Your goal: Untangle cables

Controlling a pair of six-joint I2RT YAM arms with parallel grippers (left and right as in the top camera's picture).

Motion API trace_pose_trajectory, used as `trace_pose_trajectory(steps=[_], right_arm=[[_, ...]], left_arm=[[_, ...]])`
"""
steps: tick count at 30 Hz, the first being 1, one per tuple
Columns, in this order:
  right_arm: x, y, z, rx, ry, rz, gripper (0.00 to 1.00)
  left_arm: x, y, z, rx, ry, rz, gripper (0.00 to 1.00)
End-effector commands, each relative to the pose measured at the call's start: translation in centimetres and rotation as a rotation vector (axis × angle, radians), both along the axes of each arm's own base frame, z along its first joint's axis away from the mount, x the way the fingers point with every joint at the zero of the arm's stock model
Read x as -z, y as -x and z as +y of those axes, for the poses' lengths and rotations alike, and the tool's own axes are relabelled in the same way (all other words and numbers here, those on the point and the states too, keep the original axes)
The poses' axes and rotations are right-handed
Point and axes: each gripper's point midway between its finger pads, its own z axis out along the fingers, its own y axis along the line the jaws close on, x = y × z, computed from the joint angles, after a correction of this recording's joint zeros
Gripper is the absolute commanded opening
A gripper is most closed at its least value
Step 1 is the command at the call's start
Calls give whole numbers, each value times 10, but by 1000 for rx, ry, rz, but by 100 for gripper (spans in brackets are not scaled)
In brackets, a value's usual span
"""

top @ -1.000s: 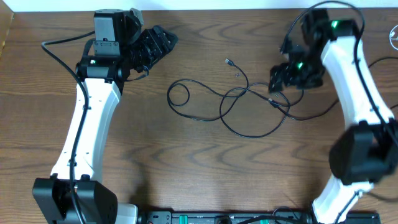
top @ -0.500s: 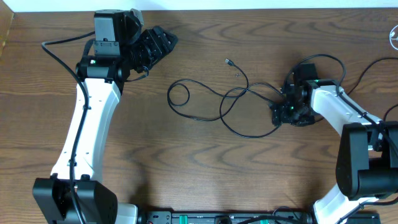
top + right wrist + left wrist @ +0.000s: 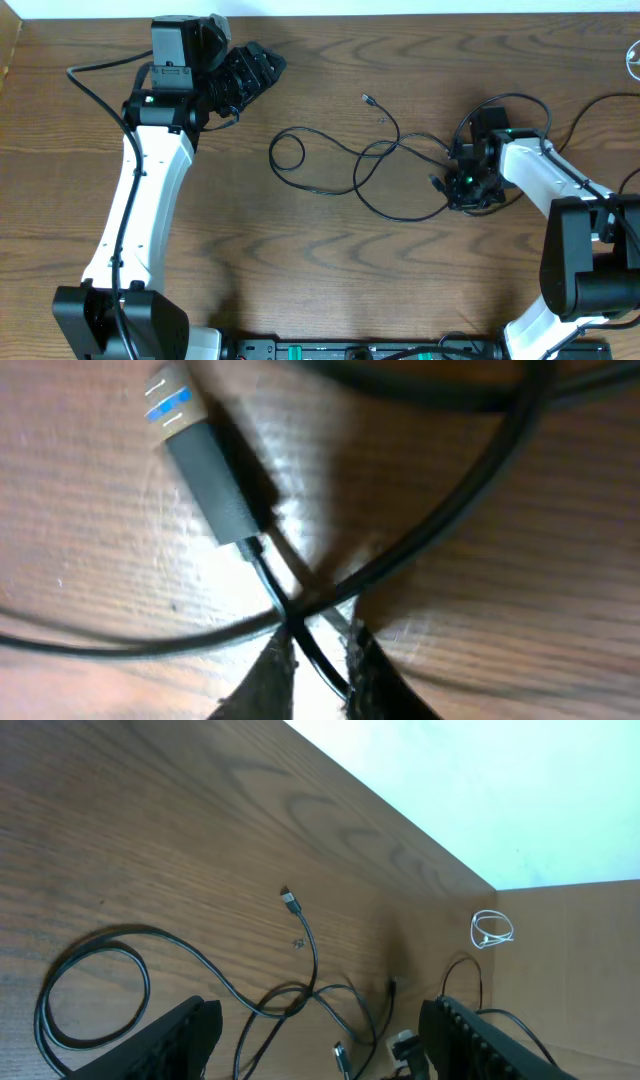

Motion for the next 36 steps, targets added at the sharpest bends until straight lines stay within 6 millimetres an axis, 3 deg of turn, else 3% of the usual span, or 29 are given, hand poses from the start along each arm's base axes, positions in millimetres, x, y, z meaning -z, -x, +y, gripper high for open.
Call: trace_pose_trajectory(steps=[1, 8, 10, 13, 16, 17, 18, 21, 22, 24, 26, 31, 33, 36], right_arm=[[4, 9, 8, -37, -13, 23, 1], [-9, -9, 25, -19, -113, -30, 1], [-30, -24, 25, 16, -149, -68, 1], [-67, -55, 9, 96, -154, -152, 1], [-119, -96, -23, 214, -156, -290, 1], [-143, -114, -43, 281, -156, -360, 1], [-154, -123, -54, 316, -154, -400, 1], [-194, -156, -111, 498, -129, -571, 1], [-210, -169, -149, 619, -92, -663, 1], [-220, -174, -174, 686, -92, -723, 1], [-223, -173, -186, 701, -123, -739, 1], [-195, -150, -143, 524, -167, -582, 5], [-174, -130, -116, 467, -176, -463, 11], [-137, -93, -57, 320, -194, -272, 18]], left_arm=[[1, -2, 0, 10, -17, -11, 69], [1, -2, 0, 9, -17, -10, 69], [1, -2, 0, 9, -17, -11, 69], [1, -2, 0, 9, -18, -11, 69], [1, -3, 1, 5, -20, -11, 69], [1, -3, 1, 3, -22, -12, 69], [1, -3, 1, 3, -22, -11, 69], [2, -4, 3, -6, -30, -12, 69], [2, -4, 4, -11, -34, -12, 69], [2, -4, 4, -11, -34, -12, 69], [3, -5, 5, -17, -40, -12, 69], [4, -7, 9, -36, -57, -16, 69], [4, -7, 9, -36, -57, -16, 69], [3, -7, 9, -36, -57, -17, 68]])
